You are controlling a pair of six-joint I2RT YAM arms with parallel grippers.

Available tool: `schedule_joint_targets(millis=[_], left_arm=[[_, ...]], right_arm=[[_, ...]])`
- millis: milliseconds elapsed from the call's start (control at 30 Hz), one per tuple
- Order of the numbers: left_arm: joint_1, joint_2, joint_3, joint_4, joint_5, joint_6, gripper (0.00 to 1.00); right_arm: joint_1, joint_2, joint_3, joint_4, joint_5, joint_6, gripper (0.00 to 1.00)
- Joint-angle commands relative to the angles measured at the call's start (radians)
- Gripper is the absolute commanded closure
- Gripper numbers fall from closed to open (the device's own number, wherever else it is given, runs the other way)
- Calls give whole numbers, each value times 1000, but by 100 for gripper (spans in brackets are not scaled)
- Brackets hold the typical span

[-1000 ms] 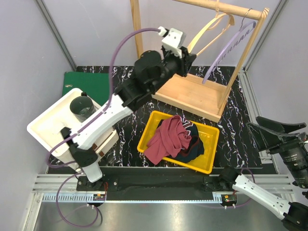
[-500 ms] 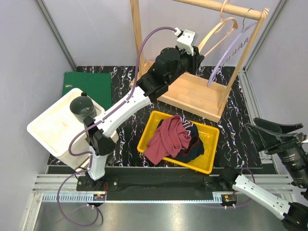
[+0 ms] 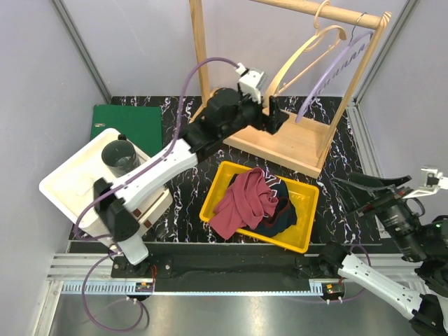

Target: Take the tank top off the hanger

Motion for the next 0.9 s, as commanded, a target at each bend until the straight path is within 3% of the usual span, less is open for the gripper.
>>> schedule_joint_targets(millis=[0,300,400,667,867], left_arm=[[8,-226,-132,71,103,-55,2],[8,-643,-641,111,175,-207,1],[8,-776,-872,180,219,-288,1],[8,-1066,-1283,347,327,-469,1],[7,-1232,-1626,702,407,-679,1]], right_arm=[[-1,52,-66,82,3,25,0],[-1,127,-262,197,-40,101,0],[0,141,-343,217,-46,152,0],[-1,79,-580,242,-85,347,0],[-1,-149,-839,341,-239,496,0]])
